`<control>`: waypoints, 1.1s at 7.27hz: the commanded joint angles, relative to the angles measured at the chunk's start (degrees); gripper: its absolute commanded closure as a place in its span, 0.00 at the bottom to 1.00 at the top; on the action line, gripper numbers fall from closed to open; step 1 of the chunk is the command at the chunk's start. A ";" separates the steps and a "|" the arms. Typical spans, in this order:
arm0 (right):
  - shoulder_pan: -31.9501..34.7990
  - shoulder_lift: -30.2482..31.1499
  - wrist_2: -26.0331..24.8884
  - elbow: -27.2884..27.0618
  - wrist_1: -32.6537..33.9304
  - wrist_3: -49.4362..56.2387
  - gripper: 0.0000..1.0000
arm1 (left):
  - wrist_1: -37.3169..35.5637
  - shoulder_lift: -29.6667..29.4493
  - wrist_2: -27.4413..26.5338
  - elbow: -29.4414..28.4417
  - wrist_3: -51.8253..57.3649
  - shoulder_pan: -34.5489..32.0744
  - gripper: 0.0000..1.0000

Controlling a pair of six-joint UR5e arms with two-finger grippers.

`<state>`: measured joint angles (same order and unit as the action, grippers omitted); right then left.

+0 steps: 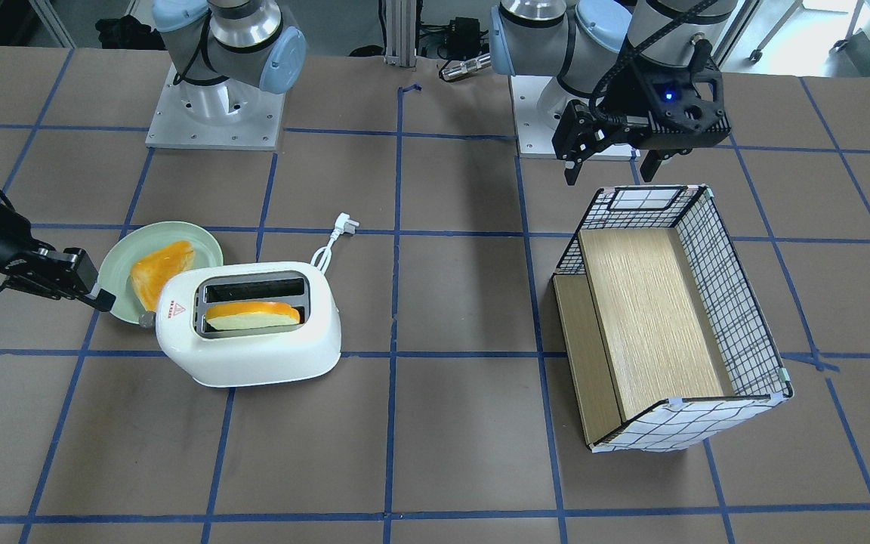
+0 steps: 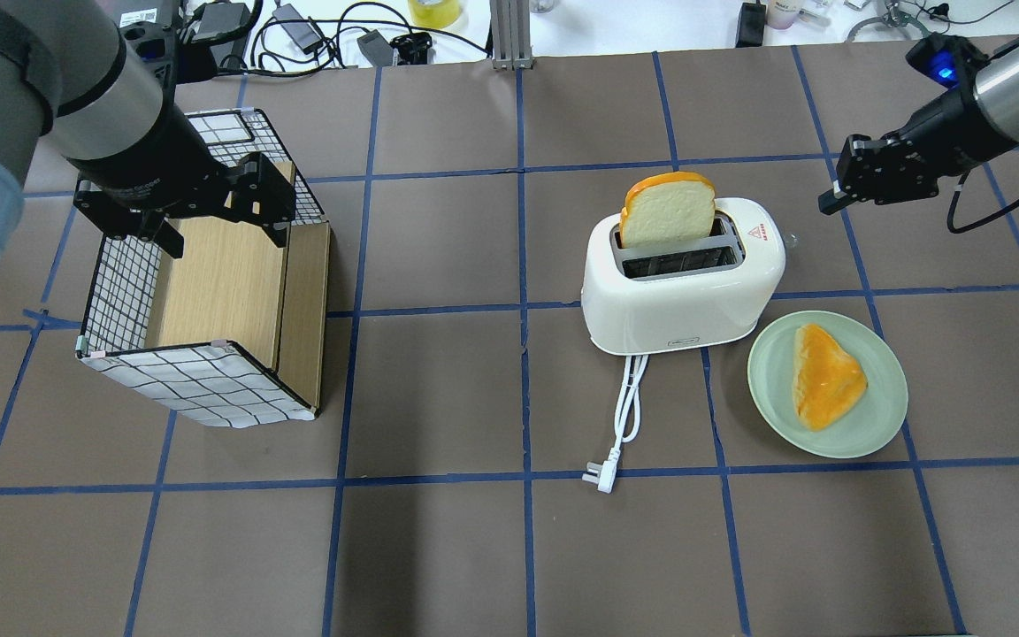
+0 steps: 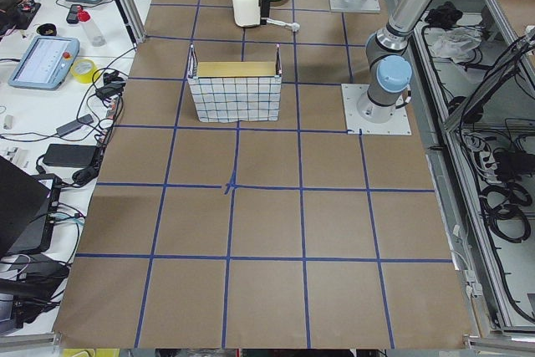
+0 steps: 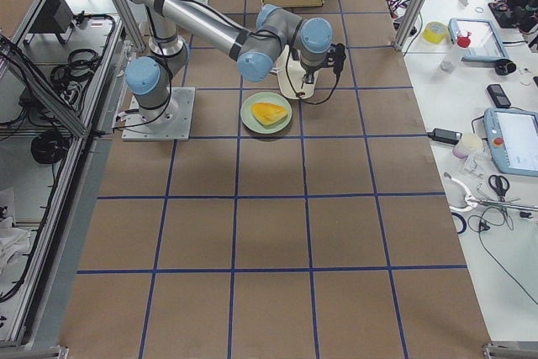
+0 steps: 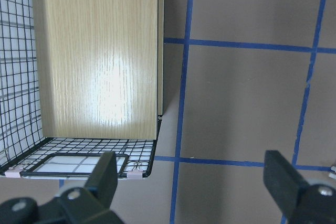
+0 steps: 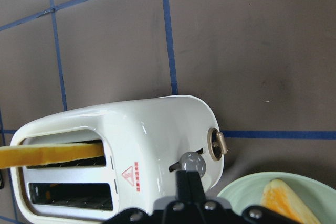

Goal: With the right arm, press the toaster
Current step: 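Release the lever and lift the right gripper away from the toaster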

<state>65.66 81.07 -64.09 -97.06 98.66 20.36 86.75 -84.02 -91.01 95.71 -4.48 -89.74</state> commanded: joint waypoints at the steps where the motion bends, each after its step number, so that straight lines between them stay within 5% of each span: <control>1: 2.61 1.89 -7.15 8.43 -9.07 -0.92 1.00 | 0.00 0.00 -0.05 0.00 0.00 0.00 0.00; 5: 13.15 5.50 -24.46 14.35 -12.09 -13.38 1.00 | 0.00 0.00 0.04 0.00 0.00 0.00 0.00; 8: 22.72 5.33 -28.11 14.45 -11.48 -23.50 1.00 | 0.00 0.00 0.04 0.00 0.00 0.00 0.00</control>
<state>84.21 86.66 -90.75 -82.63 86.67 0.30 86.75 -84.02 -90.96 95.71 -4.48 -89.74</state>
